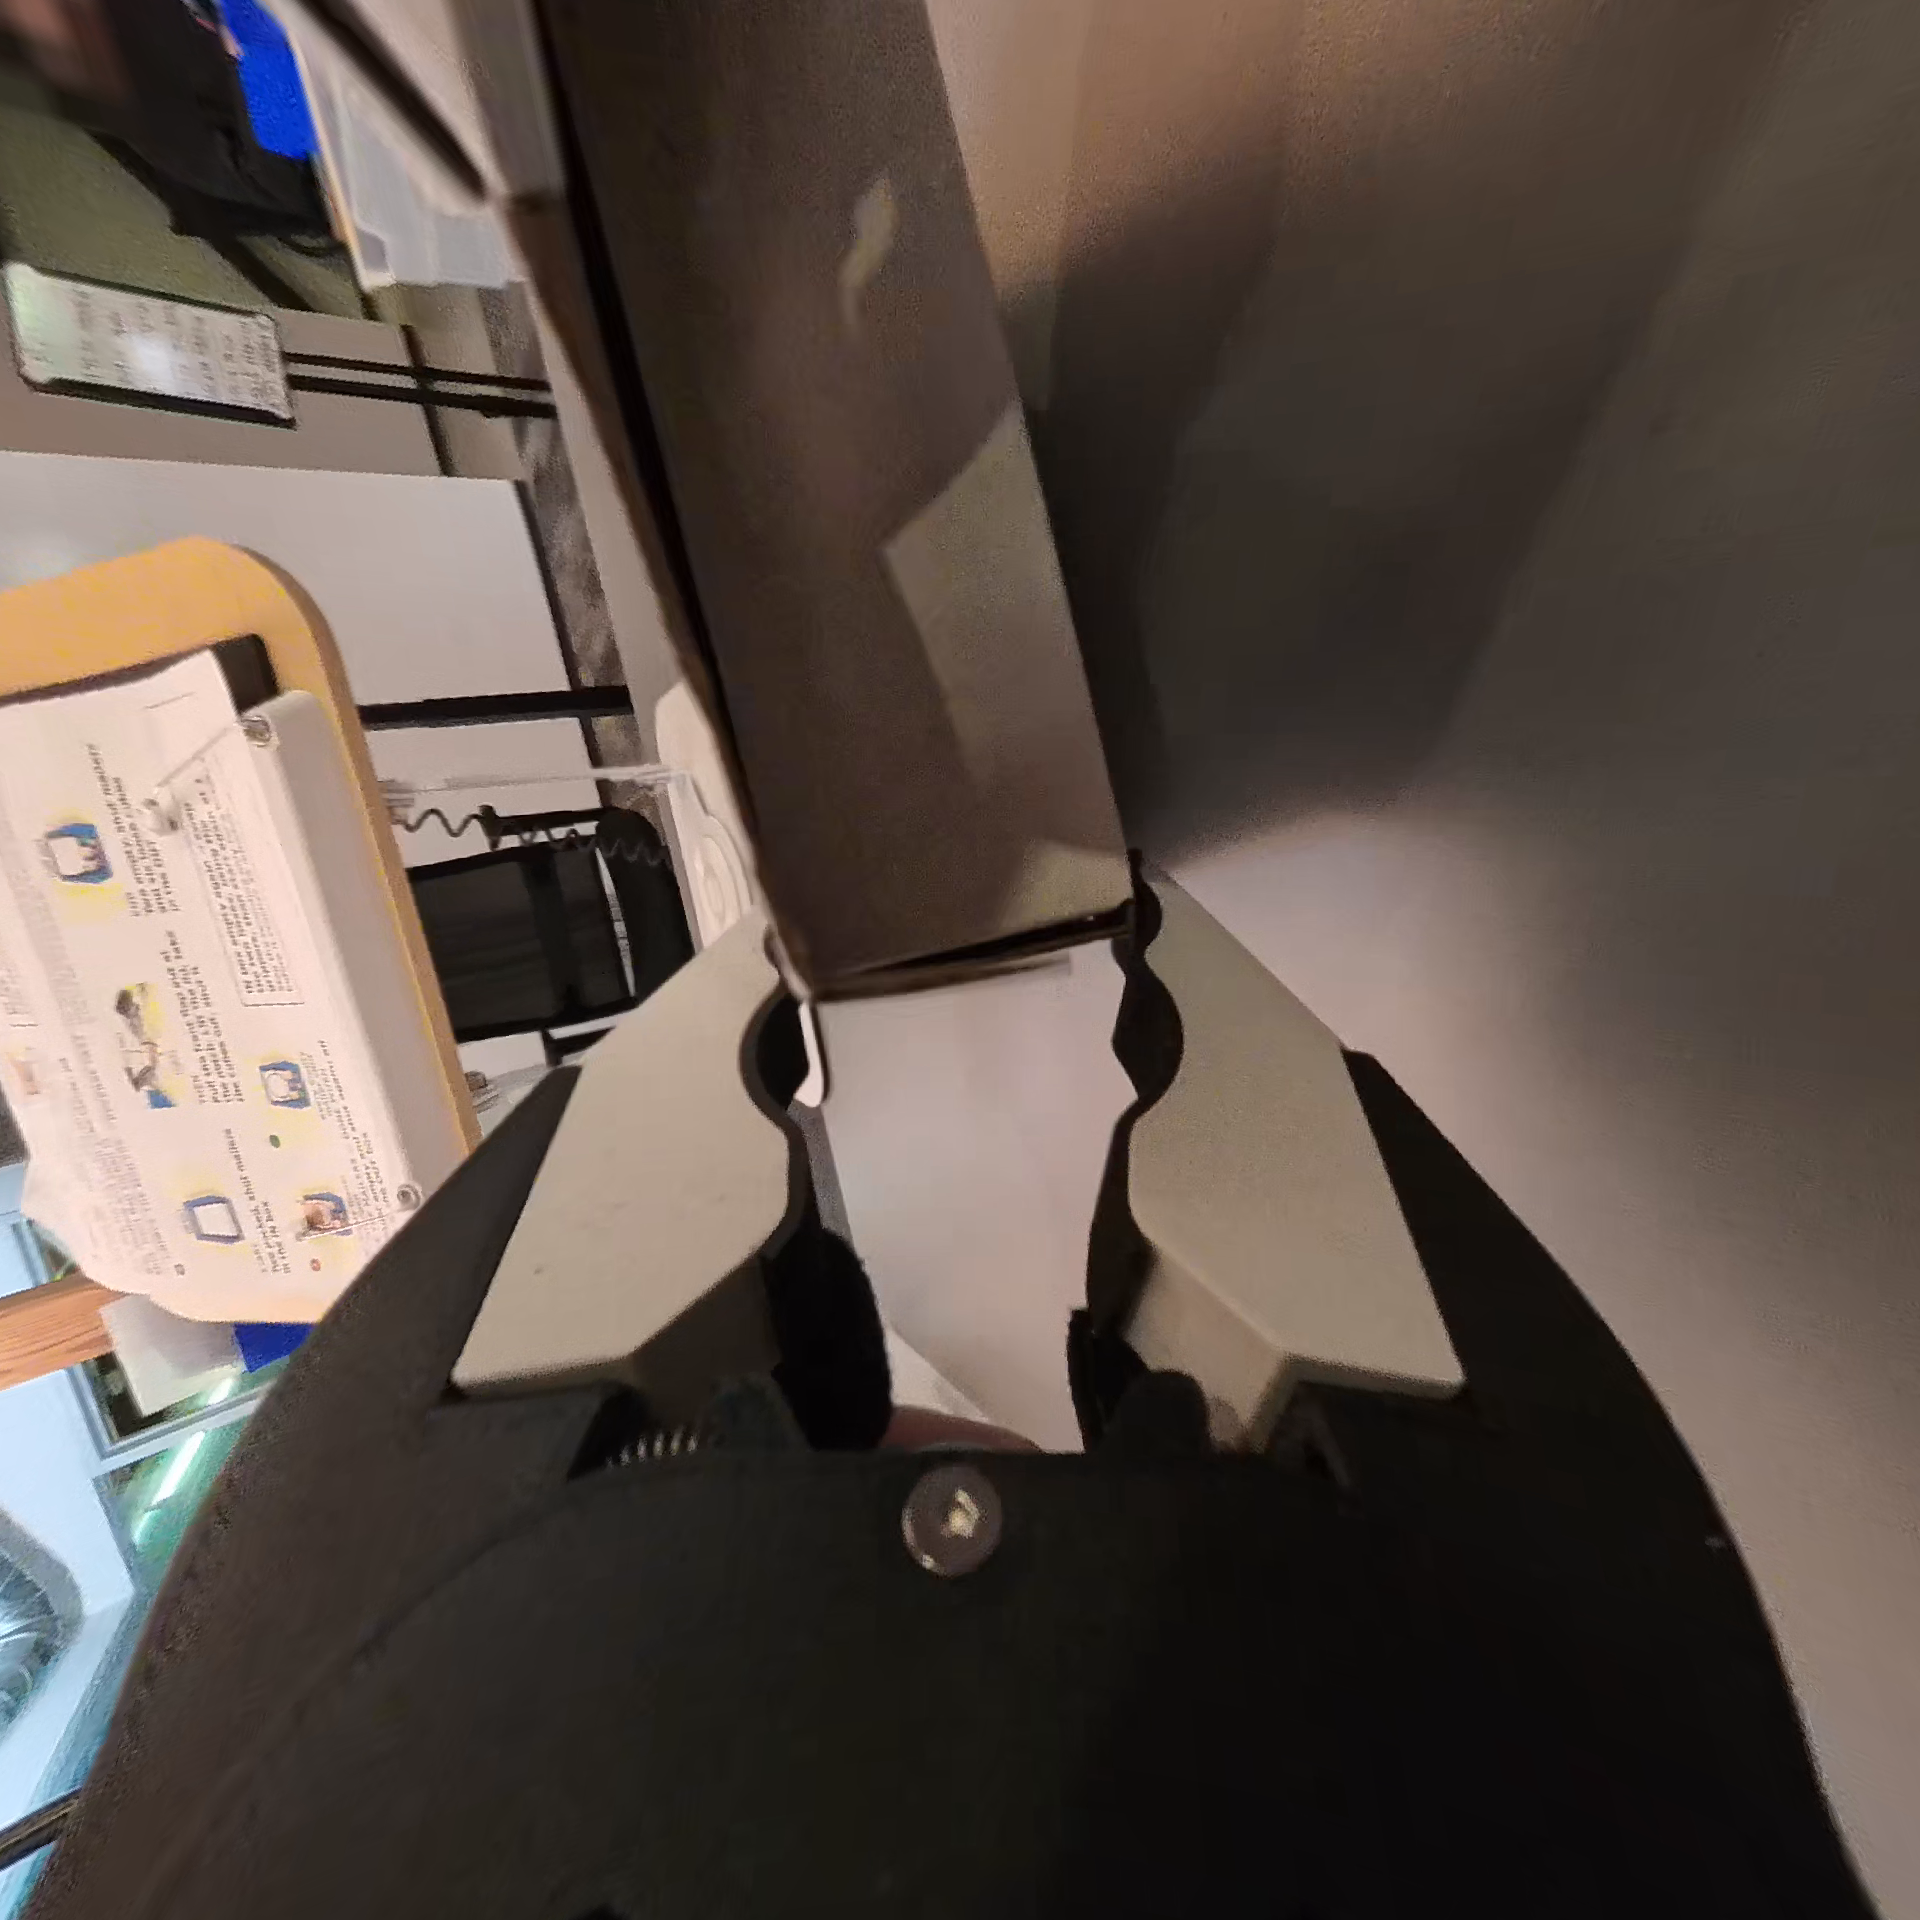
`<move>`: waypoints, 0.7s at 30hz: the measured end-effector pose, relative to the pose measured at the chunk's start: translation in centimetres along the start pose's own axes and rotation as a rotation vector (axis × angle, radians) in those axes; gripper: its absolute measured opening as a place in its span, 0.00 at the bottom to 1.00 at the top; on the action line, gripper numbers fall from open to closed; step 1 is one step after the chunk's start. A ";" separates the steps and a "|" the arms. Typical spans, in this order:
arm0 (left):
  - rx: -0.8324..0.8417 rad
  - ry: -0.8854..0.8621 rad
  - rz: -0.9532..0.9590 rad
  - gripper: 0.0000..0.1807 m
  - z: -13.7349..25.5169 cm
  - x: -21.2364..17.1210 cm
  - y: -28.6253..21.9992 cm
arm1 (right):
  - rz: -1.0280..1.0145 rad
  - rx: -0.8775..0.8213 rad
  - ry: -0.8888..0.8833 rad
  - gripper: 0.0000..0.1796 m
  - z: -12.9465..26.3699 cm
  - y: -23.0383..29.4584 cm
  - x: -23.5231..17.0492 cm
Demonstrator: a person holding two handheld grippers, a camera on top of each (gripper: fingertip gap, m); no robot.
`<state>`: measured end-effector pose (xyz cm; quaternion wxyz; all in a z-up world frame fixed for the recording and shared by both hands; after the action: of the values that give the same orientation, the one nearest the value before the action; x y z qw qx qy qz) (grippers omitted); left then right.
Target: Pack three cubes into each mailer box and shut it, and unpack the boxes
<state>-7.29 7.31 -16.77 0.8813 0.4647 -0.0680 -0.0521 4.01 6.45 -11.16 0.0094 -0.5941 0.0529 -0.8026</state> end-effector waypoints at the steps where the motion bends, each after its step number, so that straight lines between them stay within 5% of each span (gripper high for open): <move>1: 0.018 -0.005 -0.002 0.32 0.0 0.2 -0.1 | 0.055 -0.022 0.033 0.00 0.3 -0.2 0.2; 12: 0.051 -0.062 -0.028 0.33 0.2 1.2 -1.0 | 0.208 -0.194 0.111 0.00 0.5 -1.7 2.0; 21: 0.032 -0.308 0.403 0.36 2.8 0.7 0.2 | 0.273 -0.127 0.180 0.00 0.3 0.6 0.7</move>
<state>-7.10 5.06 -15.02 0.8456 0.4422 -0.2938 0.0557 4.03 5.82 -10.43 0.0758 -0.5065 0.1844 -0.8389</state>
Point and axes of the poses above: each gripper's, where its closed fingertips meet, z back along the fingers, x out of its top, y = z × x across the jaws, the point moved 4 cm from there along z, back along the fingers, and after that the axes turned 1 degree about y, right-handed, at the moved point
